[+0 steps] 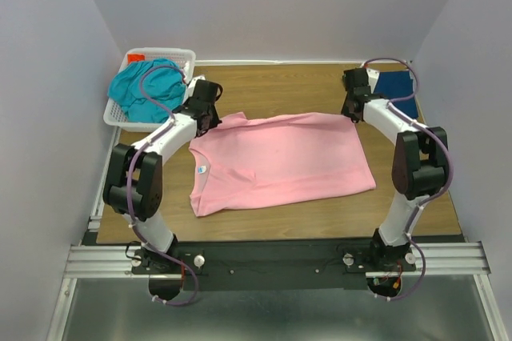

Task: Fold and stack the t-shirts
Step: Fold the tshirt

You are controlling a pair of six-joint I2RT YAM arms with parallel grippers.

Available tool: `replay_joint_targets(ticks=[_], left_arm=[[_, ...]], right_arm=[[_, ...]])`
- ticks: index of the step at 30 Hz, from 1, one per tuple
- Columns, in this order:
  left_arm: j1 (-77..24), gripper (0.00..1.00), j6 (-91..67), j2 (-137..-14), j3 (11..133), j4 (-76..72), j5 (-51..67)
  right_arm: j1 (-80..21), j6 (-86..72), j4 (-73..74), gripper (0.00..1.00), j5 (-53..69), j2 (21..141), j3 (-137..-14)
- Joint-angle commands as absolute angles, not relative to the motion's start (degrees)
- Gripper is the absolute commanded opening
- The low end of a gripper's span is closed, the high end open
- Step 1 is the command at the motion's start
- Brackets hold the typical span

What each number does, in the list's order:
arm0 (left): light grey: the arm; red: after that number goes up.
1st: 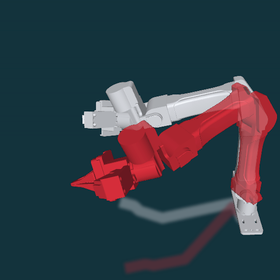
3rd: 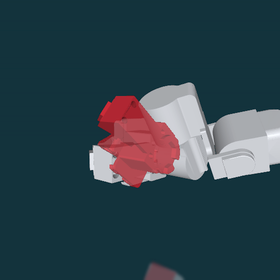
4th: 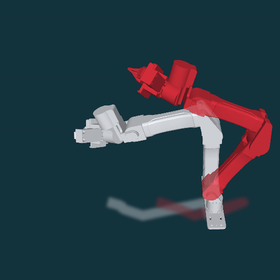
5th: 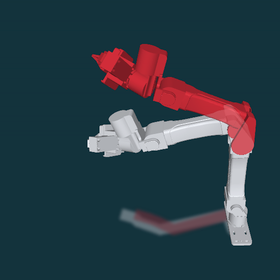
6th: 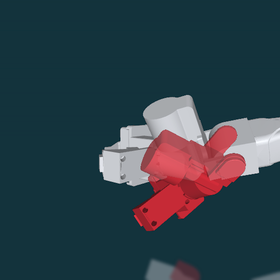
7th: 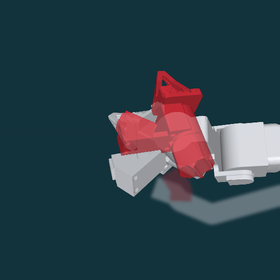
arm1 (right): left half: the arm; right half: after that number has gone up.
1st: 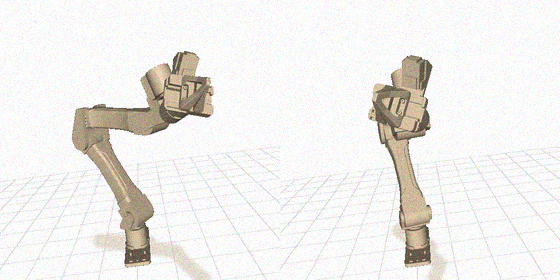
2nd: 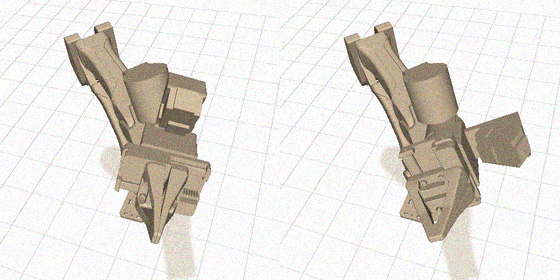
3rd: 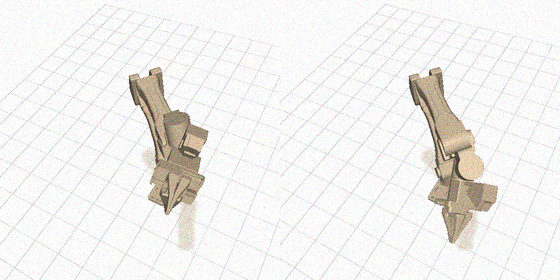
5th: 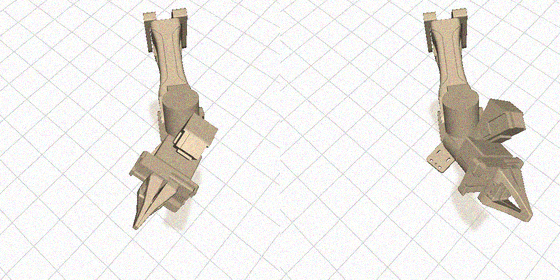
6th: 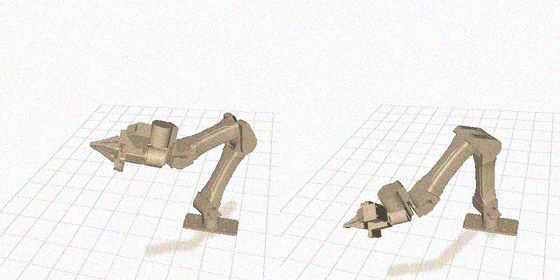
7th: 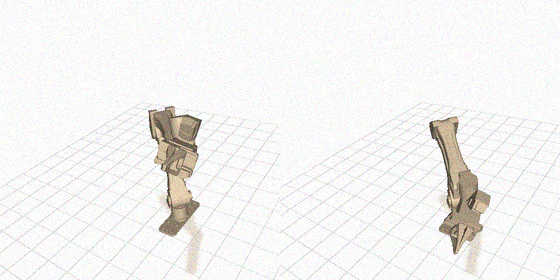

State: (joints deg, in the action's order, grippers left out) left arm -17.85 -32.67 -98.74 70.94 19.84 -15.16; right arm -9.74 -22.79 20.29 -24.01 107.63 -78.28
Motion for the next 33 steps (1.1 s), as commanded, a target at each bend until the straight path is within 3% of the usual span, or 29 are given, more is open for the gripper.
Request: replay_joint_targets(ticks=[1,14,33], left_arm=[[-19.60,0.00,-36.38,-93.18,63.82,17.58,-15.64],[-25.57,0.00,-43.50,-74.20,46.50,17.93,-16.61],[-31.11,0.00,-48.69,-63.81,36.39,21.71,-15.82]], right_arm=[[-9.58,-24.52,19.60,0.01,-24.08,103.81,-73.31],[-9.58,-23.82,19.69,0.01,-26.89,94.49,-65.05],[-9.67,-23.90,19.69,0.01,-29.18,90.26,-60.38]])
